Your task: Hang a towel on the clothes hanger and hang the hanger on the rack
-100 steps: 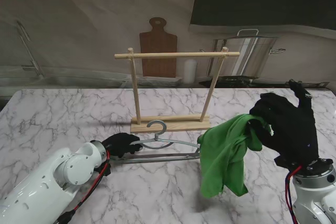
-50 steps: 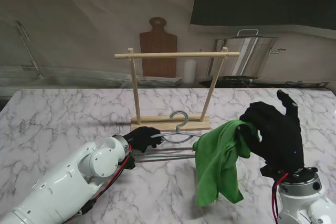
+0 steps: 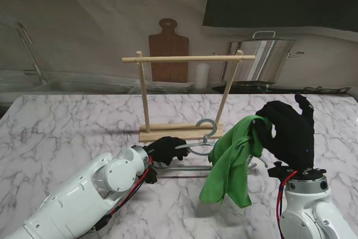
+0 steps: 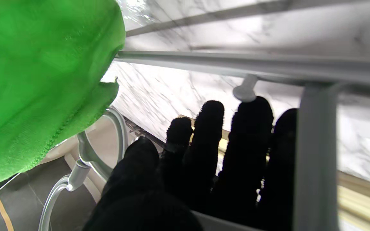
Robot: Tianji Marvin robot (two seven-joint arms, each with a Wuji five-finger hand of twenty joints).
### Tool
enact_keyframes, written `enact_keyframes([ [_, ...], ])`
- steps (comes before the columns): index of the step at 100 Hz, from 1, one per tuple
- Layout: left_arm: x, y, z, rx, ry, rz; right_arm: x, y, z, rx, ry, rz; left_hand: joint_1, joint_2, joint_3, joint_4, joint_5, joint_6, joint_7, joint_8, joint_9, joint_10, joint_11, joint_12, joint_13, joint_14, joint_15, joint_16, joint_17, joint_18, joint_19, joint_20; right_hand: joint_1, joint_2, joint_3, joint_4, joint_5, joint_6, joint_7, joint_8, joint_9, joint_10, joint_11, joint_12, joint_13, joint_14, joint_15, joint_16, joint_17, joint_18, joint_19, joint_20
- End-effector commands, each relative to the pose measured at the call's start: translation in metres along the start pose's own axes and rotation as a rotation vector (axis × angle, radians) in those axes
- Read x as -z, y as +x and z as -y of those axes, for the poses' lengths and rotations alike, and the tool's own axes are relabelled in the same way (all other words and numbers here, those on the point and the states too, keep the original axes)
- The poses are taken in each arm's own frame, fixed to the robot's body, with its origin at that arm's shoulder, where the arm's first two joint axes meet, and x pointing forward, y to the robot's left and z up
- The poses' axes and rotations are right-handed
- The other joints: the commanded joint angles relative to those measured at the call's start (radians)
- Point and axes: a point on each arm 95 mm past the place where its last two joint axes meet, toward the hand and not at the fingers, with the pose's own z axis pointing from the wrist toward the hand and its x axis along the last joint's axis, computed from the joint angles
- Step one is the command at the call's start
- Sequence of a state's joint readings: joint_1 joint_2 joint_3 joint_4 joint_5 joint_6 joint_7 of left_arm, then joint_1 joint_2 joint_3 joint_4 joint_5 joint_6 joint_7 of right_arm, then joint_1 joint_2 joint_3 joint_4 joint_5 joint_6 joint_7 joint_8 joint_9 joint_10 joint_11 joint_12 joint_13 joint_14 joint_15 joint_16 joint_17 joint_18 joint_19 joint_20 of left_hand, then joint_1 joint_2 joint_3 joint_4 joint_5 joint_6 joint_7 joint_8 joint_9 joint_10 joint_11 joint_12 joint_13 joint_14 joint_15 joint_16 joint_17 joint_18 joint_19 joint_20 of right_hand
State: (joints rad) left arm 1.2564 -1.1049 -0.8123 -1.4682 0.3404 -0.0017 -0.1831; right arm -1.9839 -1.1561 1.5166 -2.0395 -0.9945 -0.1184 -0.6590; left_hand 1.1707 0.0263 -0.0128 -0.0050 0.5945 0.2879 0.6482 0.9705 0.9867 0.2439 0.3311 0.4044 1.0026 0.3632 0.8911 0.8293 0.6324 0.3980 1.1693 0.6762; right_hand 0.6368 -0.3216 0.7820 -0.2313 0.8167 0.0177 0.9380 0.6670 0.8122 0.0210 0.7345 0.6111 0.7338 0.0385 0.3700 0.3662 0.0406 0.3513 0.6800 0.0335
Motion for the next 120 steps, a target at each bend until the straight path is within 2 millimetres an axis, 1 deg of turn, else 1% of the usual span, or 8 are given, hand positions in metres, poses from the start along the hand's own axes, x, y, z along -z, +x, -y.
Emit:
enact_keyframes([
  [1, -0.001, 0.008, -0.008, -0.003, -0.044, -0.02, -0.006, -0.005, -0.002, 0.01, -0.051, 0.025, 0.054, 0.096, -0.012, -0.006, -0.009, 0.002, -0.005, 0.023, 0.004, 0.015, -0.001, -0.007, -0.007, 0.049, -0.001, -0.001, -0.004, 0.029, 0.313, 0.012, 0.078, 0.042, 0.037, -0.005, 0.027, -0.016, 0.042, 0.026, -0.029, 0.007, 0.004, 0.011, -0.021, 0.002, 0.004, 0.012, -0.026, 0.015, -0.026, -0.006],
  [19, -0.004, 0.009, -0.014, 0.035, -0.062, -0.023, -0.019, -0.012, -0.004, -0.008, -0.17, 0.082, 0.057, 0.095, -0.011, -0.006, -0.007, 0.006, -0.009, 0.025, 0.007, 0.02, 0.002, -0.004, -0.005, 0.053, -0.005, -0.001, -0.01, 0.036, 0.308, 0.014, 0.098, 0.054, 0.019, -0.002, 0.002, 0.0, 0.061, 0.022, -0.064, 0.017, 0.032, 0.003, -0.05, 0.003, 0.029, 0.015, -0.033, 0.003, -0.034, 0.01],
  [40, -0.005, 0.019, -0.023, 0.122, -0.068, -0.053, -0.023, -0.02, 0.005, 0.034, -0.181, 0.099, 0.063, 0.093, -0.01, -0.006, 0.0, 0.018, -0.012, 0.027, 0.017, 0.026, 0.005, 0.0, 0.001, 0.057, -0.003, 0.0, -0.006, 0.041, 0.311, 0.019, 0.102, 0.062, 0.003, 0.001, -0.011, -0.004, 0.078, 0.011, -0.074, 0.01, 0.051, -0.01, -0.061, -0.003, 0.049, 0.014, -0.036, 0.001, -0.039, 0.025],
  [53, -0.005, 0.023, -0.028, 0.16, -0.095, -0.062, -0.024, -0.024, 0.004, 0.036, -0.199, 0.107, 0.065, 0.093, -0.011, -0.007, 0.002, 0.022, -0.015, 0.028, 0.018, 0.03, 0.005, 0.002, 0.002, 0.058, -0.002, 0.001, -0.005, 0.043, 0.313, 0.022, 0.102, 0.065, -0.001, 0.001, -0.016, -0.009, 0.085, 0.008, -0.079, 0.005, 0.057, -0.012, -0.063, -0.008, 0.052, 0.013, -0.036, 0.0, -0.042, 0.029],
  [72, -0.005, 0.025, -0.032, 0.2, -0.097, -0.066, -0.016, -0.03, 0.005, 0.06, -0.179, 0.092, 0.069, 0.089, -0.011, -0.006, 0.007, 0.029, -0.018, 0.03, 0.026, 0.034, 0.01, 0.005, 0.008, 0.06, 0.005, 0.003, 0.002, 0.044, 0.319, 0.025, 0.097, 0.063, -0.004, 0.001, -0.015, -0.021, 0.091, 0.001, -0.076, -0.003, 0.059, -0.018, -0.058, -0.015, 0.052, 0.01, -0.035, -0.003, -0.046, 0.034],
  [93, -0.001, 0.025, -0.025, 0.24, -0.068, -0.05, -0.002, -0.031, 0.007, 0.099, -0.103, 0.079, 0.076, 0.084, -0.009, -0.006, 0.015, 0.041, -0.023, 0.031, 0.033, 0.048, 0.013, 0.009, 0.017, 0.066, 0.017, 0.006, 0.018, 0.046, 0.334, 0.028, 0.095, 0.056, 0.003, 0.002, -0.007, -0.018, 0.09, -0.008, -0.065, 0.002, 0.054, -0.023, -0.05, -0.01, 0.047, 0.007, -0.034, 0.003, -0.053, 0.038],
  [99, 0.001, 0.025, -0.023, 0.249, -0.054, -0.049, 0.001, -0.031, 0.008, 0.127, -0.089, 0.069, 0.076, 0.083, -0.01, -0.006, 0.016, 0.041, -0.024, 0.031, 0.036, 0.046, 0.015, 0.009, 0.019, 0.064, 0.02, 0.006, 0.02, 0.046, 0.337, 0.029, 0.093, 0.055, 0.004, 0.001, -0.004, -0.022, 0.088, -0.009, -0.06, -0.002, 0.053, -0.022, -0.046, -0.009, 0.046, 0.006, -0.031, 0.004, -0.054, 0.039],
  [120, 0.003, 0.025, -0.02, 0.26, -0.04, -0.052, 0.008, -0.037, 0.014, 0.198, -0.06, 0.114, 0.076, 0.081, -0.011, -0.006, 0.021, 0.045, -0.027, 0.034, 0.039, 0.049, 0.018, 0.012, 0.023, 0.066, 0.027, 0.006, 0.025, 0.045, 0.343, 0.028, 0.101, 0.049, 0.009, 0.002, -0.001, -0.006, 0.081, -0.011, -0.061, 0.014, 0.045, -0.018, -0.049, 0.001, 0.039, 0.006, -0.034, 0.008, -0.062, 0.042],
])
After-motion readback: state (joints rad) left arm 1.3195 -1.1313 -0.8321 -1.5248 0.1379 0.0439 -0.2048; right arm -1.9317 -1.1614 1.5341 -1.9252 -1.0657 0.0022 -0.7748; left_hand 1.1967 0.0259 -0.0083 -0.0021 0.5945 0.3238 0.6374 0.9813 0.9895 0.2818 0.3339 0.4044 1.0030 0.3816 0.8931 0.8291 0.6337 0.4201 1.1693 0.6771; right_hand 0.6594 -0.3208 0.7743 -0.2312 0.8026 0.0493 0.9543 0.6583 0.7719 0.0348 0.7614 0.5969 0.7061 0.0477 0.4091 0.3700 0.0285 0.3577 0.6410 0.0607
